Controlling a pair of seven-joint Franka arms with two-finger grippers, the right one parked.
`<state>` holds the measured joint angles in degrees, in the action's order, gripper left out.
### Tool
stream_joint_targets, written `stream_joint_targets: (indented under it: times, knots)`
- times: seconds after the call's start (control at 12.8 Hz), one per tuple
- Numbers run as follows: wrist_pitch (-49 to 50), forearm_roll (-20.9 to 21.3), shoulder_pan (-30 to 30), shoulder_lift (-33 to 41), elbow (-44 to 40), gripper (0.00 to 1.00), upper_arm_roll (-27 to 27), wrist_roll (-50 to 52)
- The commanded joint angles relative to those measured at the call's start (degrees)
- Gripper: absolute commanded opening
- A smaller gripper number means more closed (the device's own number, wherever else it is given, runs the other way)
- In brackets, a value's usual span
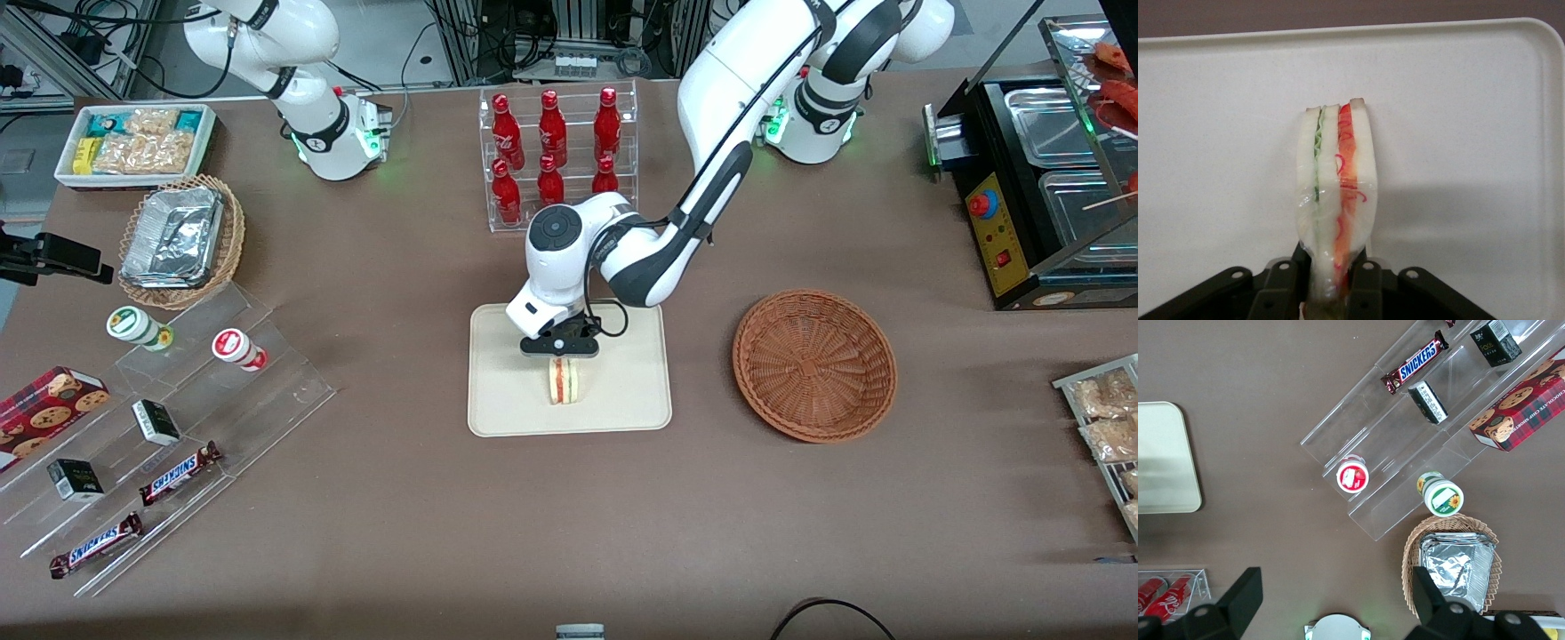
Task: Place sandwich from basket to tray
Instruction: 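Lower the sandwich onto the tray and open the left gripper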
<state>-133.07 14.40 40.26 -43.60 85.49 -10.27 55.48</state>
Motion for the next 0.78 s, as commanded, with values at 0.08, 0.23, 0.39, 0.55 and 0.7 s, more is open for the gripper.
stream_joint_targets:
  times: [0.08, 0.23, 0.39, 0.55, 0.7]
  knots:
    - [0.17, 0.71, 0.61, 0.96, -1.64, 1.0, 0.6, 0.95]
    - [0.96, 0.1, 0.34, 4.03, -1.56, 1.0, 0.78, 1.3]
    - [4.46, 0.01, -0.1, 8.07, -1.38, 1.0, 1.22, 3.66]
    - [8.59, -0.08, -2.55, 12.29, -1.21, 1.0, 1.22, 3.85]
    - [12.99, -0.34, -4.83, 16.07, -1.2, 1.0, 1.13, 3.94]
